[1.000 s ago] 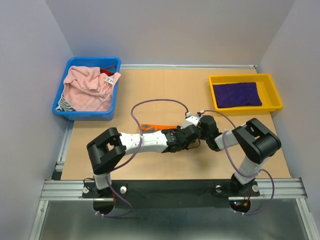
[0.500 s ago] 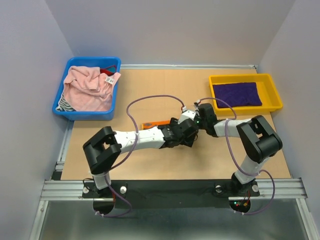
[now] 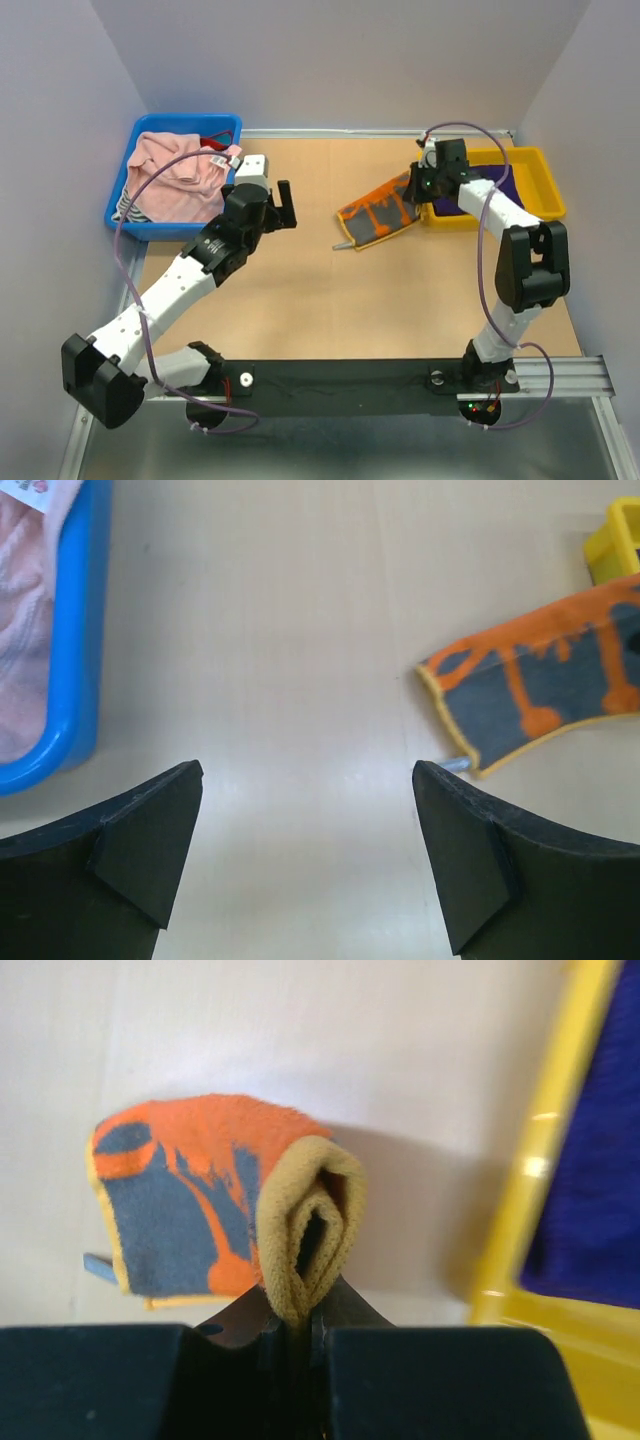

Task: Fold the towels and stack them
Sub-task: Neatly place the folded towel into the bin

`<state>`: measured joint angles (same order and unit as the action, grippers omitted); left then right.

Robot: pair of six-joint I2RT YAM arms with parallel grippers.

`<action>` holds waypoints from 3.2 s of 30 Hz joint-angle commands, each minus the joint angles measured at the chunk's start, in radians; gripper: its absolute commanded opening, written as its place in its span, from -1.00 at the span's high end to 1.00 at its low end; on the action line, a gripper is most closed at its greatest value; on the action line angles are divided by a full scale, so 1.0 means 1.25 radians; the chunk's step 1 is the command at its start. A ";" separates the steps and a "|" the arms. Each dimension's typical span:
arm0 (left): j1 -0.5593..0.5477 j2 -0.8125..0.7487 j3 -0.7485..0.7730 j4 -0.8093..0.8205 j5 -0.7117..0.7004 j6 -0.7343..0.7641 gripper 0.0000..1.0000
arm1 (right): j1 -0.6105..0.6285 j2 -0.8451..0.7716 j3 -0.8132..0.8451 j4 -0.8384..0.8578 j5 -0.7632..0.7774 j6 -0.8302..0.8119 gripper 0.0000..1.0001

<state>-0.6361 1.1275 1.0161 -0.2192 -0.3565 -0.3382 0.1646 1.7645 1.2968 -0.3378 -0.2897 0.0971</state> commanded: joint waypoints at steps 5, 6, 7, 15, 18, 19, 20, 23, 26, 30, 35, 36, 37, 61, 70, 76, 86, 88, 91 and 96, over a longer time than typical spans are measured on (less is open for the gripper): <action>0.088 -0.023 -0.133 0.072 -0.013 0.094 -0.95 | -0.121 0.053 0.238 -0.186 0.145 -0.282 0.99; 0.088 -0.018 -0.131 0.069 -0.013 0.095 -0.93 | -0.127 0.062 0.255 -0.189 0.168 -0.301 0.99; 0.090 -0.012 -0.133 0.069 -0.015 0.095 -0.93 | -0.128 0.071 0.269 -0.194 0.178 -0.324 0.99; 0.099 0.029 -0.138 0.072 -0.071 0.087 -0.92 | -0.192 0.155 0.382 -0.199 0.267 -0.473 0.99; 0.105 0.006 -0.154 0.097 -0.094 0.083 -0.93 | -0.200 0.185 0.411 -0.197 0.286 -0.517 0.99; 0.108 0.003 -0.157 0.102 -0.100 0.082 -0.93 | -0.203 0.191 0.415 -0.197 0.294 -0.527 0.99; 0.108 -0.002 -0.164 0.109 -0.107 0.082 -0.93 | -0.207 0.207 0.433 -0.199 0.309 -0.534 0.99; 0.110 0.002 -0.166 0.114 -0.126 0.082 -0.93 | -0.219 0.225 0.455 -0.197 0.320 -0.566 0.99; 0.111 0.017 -0.162 0.114 -0.131 0.083 -0.93 | -0.231 0.235 0.469 -0.195 0.330 -0.575 0.99; 0.115 0.033 -0.164 0.115 -0.131 0.084 -0.93 | -0.248 0.240 0.477 -0.189 0.331 -0.583 0.99; 0.114 0.047 -0.164 0.116 -0.125 0.085 -0.93 | -0.258 0.235 0.463 -0.175 0.331 -0.589 0.99; 0.115 0.045 -0.164 0.115 -0.126 0.085 -0.93 | -0.258 0.236 0.462 -0.170 0.334 -0.588 0.99; 0.115 0.048 -0.164 0.116 -0.125 0.085 -0.93 | -0.259 0.241 0.460 -0.169 0.336 -0.588 0.99; 0.114 0.061 -0.160 0.119 -0.106 0.093 -0.93 | -0.275 0.326 0.430 -0.086 0.431 -0.495 -0.03; 0.114 0.052 -0.159 0.119 -0.099 0.093 -0.93 | -0.300 0.323 0.447 -0.007 0.665 -0.363 -0.75; 0.114 0.026 -0.158 0.115 -0.101 0.090 -0.93 | -0.300 0.198 0.408 -0.006 0.506 -0.185 -0.86; 0.117 -0.031 -0.160 0.115 -0.109 0.084 -0.93 | -0.283 0.110 0.160 0.292 -0.090 0.244 -0.71; 0.116 -0.039 -0.164 0.115 -0.115 0.084 -0.93 | -0.266 0.126 0.126 0.340 -0.124 0.307 -0.58; 0.116 -0.044 -0.164 0.115 -0.122 0.084 -0.93 | -0.235 0.148 0.080 0.445 -0.160 0.392 -0.30; 0.119 -0.043 -0.165 0.116 -0.121 0.084 -0.93 | -0.213 0.180 0.006 0.604 -0.155 0.483 0.22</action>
<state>-0.4950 1.0988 0.8173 -0.0971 -0.4812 -0.2333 -0.1211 1.9747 1.3361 0.1802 -0.4252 0.5507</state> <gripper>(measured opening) 0.964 0.420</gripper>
